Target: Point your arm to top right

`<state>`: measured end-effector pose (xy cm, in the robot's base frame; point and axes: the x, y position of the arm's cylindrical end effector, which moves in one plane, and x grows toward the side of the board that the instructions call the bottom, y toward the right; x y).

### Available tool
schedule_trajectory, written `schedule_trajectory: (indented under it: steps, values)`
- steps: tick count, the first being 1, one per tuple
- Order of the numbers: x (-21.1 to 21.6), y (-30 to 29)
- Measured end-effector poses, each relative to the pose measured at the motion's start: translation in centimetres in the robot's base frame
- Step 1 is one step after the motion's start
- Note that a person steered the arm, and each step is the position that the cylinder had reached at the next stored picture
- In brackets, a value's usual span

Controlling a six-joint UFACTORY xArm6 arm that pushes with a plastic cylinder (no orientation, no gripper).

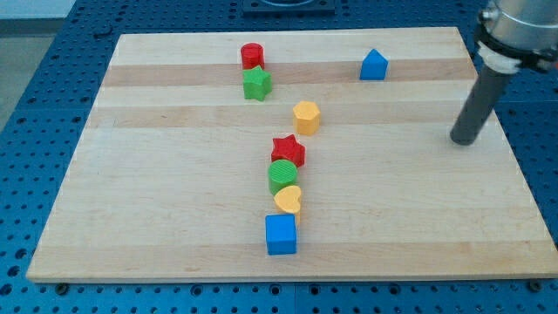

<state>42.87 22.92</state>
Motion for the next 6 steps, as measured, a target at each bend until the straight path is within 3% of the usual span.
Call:
schedule_trajectory:
  steps: [1, 3, 5, 6]
  values:
    - [-1.3, -0.5]
    - [-5.2, 5.9]
    - [-5.4, 5.9]
    - [-9.0, 5.9]
